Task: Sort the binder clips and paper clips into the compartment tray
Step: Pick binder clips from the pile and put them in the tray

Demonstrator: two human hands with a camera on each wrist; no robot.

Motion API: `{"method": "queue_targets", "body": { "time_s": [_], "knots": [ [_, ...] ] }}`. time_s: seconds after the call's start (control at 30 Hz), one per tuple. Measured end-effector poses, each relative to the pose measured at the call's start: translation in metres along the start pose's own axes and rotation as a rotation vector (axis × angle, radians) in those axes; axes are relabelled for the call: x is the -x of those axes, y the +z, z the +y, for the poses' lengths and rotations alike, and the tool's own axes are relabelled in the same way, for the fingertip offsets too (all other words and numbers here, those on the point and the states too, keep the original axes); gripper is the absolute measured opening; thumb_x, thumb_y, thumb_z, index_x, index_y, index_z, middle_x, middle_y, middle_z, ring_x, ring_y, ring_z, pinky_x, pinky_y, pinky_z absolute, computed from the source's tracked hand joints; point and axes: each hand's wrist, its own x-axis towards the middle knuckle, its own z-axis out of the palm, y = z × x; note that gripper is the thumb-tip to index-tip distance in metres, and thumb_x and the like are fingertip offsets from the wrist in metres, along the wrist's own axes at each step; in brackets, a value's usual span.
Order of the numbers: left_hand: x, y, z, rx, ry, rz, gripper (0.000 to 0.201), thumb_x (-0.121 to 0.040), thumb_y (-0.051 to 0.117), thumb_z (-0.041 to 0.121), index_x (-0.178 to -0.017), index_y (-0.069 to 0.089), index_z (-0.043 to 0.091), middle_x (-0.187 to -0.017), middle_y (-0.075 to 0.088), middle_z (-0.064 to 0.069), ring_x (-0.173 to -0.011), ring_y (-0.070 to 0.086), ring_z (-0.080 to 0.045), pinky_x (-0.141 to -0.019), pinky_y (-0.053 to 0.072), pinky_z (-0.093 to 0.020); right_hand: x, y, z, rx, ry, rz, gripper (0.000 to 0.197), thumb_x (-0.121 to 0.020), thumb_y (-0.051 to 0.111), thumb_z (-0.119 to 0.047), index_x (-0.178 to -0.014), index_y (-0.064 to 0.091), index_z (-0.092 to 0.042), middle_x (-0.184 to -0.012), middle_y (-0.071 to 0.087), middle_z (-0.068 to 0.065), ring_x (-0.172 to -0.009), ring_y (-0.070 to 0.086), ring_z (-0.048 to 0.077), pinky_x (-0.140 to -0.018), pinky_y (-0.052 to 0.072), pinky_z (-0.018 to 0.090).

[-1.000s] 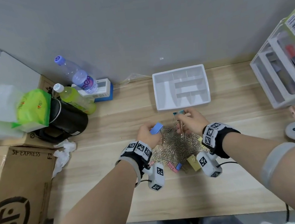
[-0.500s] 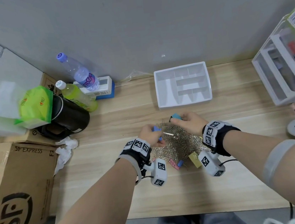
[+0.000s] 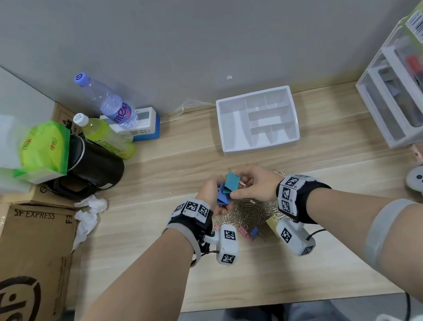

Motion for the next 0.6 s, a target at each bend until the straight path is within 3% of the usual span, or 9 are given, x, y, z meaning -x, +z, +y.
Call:
{"method": "queue_targets", "body": {
  "time_s": [0.1,0.23,0.33,0.43,0.5,0.6],
  "knots": [
    [0.0,0.003,0.001,-0.028,0.021,-0.066,0.04,-0.093,0.037,0.042,-0.078,0.054,0.009,-0.052,0.047,-0.005,-0.038,0.043,-0.018,-0.04,0.027,-0.019,0.002,0.003,0.0,-0.014,-0.017,-0.012,0.052,-0.067,0.084,-0.037,-0.116,0.067,-0.028,-0.074,0.061,-0.006,-0.062,0.055,0.008,-0.067,0.047,0.029],
    [0.002,0.006,0.0,-0.173,0.114,-0.052,0.017,-0.093,0.058,0.029,-0.092,0.056,0.012,-0.054,0.05,-0.001,-0.041,0.045,-0.015,-0.04,0.03,-0.021,0.0,0.005,0.004,-0.014,-0.015,0.001,0.059,-0.056,0.084,-0.044,-0.111,0.067,-0.034,-0.088,0.071,0.009,-0.071,0.064,0.021,-0.075,0.054,0.037],
    [0.0,0.005,-0.003,-0.205,0.145,-0.04,0.02,-0.089,0.068,0.021,-0.103,0.06,0.011,-0.064,0.058,-0.003,-0.046,0.052,-0.014,-0.037,0.038,-0.02,0.002,0.004,0.004,0.027,0.011,-0.015,0.07,-0.059,0.088,-0.035,-0.124,0.061,-0.03,-0.087,0.065,-0.001,-0.071,0.058,0.012,-0.079,0.052,0.037],
    [-0.004,0.003,-0.005,-0.209,0.144,0.039,0.016,-0.085,0.07,0.013,-0.097,0.059,0.011,-0.072,0.059,-0.008,-0.052,0.057,-0.018,-0.04,0.042,-0.022,0.006,0.002,0.008,0.007,0.067,-0.007,0.077,-0.058,0.09,-0.035,-0.126,0.054,-0.028,-0.093,0.061,-0.005,-0.077,0.058,0.009,-0.084,0.052,0.034],
    [-0.007,0.001,-0.006,-0.226,0.142,0.065,0.018,-0.084,0.069,0.01,-0.097,0.057,0.01,-0.073,0.059,-0.009,-0.052,0.057,-0.02,-0.041,0.044,-0.024,0.008,-0.001,0.013,0.0,0.127,0.003,0.073,-0.06,0.089,-0.038,-0.122,0.052,-0.031,-0.097,0.061,-0.005,-0.081,0.059,0.009,-0.083,0.05,0.029],
    [-0.011,-0.006,-0.01,-0.245,0.099,0.081,0.029,-0.085,0.069,0.011,-0.109,0.055,0.006,-0.075,0.059,-0.009,-0.048,0.055,-0.017,-0.045,0.046,-0.026,0.012,-0.008,0.022,0.09,0.2,-0.017,0.049,-0.07,0.08,-0.026,-0.113,0.057,-0.025,-0.098,0.063,-0.002,-0.078,0.061,0.011,-0.074,0.051,0.028]
  ]
}}
